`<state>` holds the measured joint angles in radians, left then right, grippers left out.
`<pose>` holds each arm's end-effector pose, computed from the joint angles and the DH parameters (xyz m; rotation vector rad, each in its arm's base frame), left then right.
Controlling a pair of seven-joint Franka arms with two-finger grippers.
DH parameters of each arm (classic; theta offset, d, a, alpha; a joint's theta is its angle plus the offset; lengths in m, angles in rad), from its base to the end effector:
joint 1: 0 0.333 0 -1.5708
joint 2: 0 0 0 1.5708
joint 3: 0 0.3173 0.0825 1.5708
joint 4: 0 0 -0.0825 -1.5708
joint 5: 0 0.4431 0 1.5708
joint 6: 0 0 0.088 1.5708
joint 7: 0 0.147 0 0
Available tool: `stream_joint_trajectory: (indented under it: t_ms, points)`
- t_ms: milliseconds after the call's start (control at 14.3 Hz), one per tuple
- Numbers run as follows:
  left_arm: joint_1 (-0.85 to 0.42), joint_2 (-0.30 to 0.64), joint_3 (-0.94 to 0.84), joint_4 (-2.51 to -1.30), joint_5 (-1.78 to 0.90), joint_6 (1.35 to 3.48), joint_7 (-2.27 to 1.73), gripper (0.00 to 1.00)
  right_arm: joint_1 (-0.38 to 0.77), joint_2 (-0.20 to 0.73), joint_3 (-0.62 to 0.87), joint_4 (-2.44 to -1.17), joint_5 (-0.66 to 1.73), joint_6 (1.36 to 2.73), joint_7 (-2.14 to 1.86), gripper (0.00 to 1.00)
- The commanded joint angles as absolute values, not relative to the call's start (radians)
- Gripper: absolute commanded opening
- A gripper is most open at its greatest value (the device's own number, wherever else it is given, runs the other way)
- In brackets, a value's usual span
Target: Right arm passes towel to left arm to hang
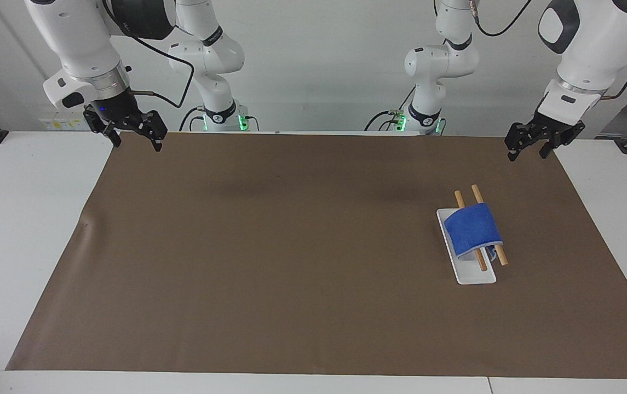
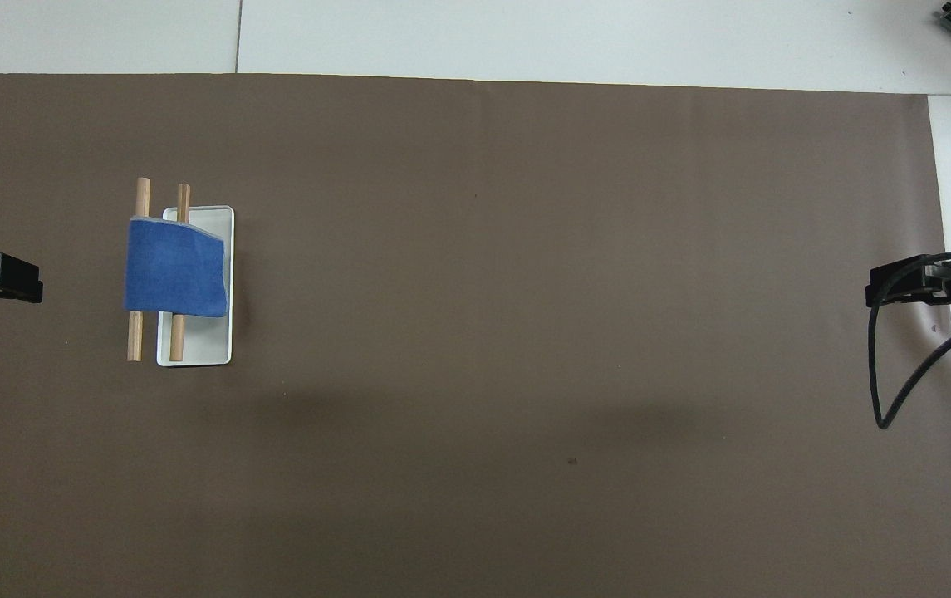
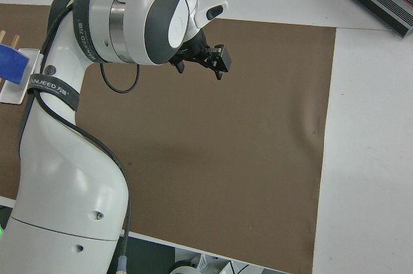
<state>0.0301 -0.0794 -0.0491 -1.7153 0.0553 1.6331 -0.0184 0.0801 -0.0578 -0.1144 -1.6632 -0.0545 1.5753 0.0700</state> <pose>0.5923 -0.0042 0.5623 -3.0825 0.0061 0.0028 0.5927 -0.0298 0.5720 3.0887 -0.1591 -0.0458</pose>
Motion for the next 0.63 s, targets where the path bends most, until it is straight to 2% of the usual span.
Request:
stream_joint_trajectory:
  t_ms: [0, 70, 558]
  points:
    - [0.023, -0.115, -0.048, -1.752, 0.078, 1.629, -0.005, 0.88, 0.066, -0.067, -0.110, -1.671, -0.032, 1.575, 0.058, 1.00]
    - [0.023, -0.115, -0.048, -1.752, 0.078, 1.632, -0.009, 1.00, 0.067, -0.067, -0.110, -1.671, -0.032, 1.575, 0.058, 1.00]
    - [0.021, -0.114, -0.060, -1.741, 0.066, 1.643, -0.009, 1.00, 0.067, -0.067, -0.110, -1.671, -0.032, 1.575, 0.058, 1.00]
